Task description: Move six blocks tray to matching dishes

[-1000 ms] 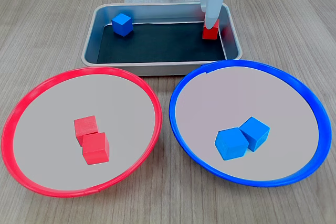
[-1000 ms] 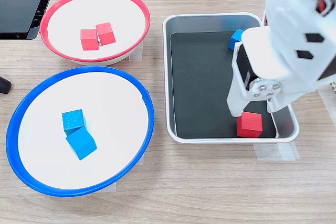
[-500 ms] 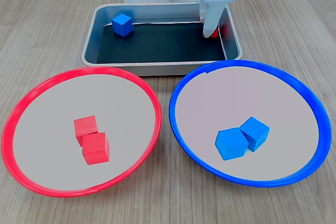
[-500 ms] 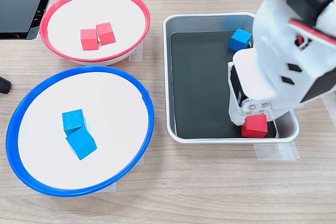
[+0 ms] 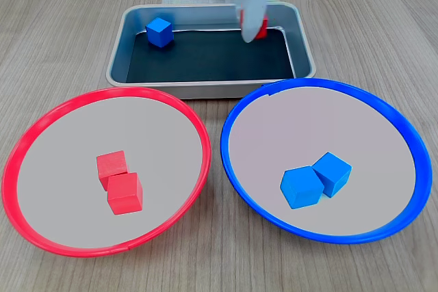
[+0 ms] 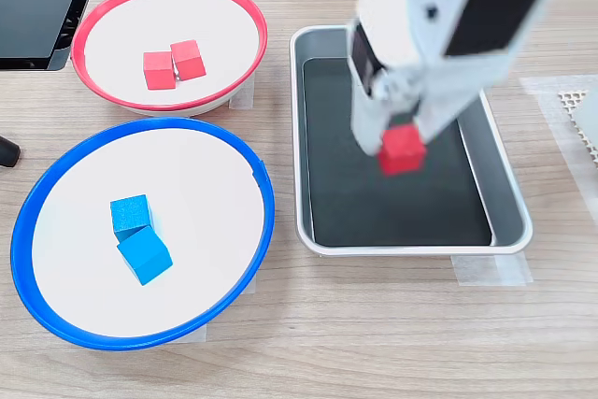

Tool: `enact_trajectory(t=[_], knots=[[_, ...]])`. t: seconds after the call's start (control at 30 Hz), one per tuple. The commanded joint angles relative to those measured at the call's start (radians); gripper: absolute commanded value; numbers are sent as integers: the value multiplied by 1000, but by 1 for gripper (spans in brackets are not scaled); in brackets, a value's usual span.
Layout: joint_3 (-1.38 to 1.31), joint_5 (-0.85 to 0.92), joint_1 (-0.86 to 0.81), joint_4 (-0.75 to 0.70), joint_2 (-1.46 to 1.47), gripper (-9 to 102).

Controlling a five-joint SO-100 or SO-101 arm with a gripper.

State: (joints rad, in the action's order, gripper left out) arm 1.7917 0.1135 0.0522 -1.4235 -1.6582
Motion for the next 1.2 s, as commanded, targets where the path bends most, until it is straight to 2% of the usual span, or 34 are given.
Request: enact_trajectory(t=[0.0,0.07,0.2,0.33,0.5,0.7,0.77,0.87,1.03,1.17], knots=[[-236,176,-186,55,12,0],[-331,242,-262,133,66,3],[-445,310,-379,341,170,18],[-474,321,-394,380,184,21],[-388,500,-360,279,98,0],[-123,994,-333,28,-72,0],[-20,1129,-341,8,-121,0],[86,1215,-354,2,-170,1],[161,1238,-446,-3,-184,17],[166,1396,-554,-20,-166,18]])
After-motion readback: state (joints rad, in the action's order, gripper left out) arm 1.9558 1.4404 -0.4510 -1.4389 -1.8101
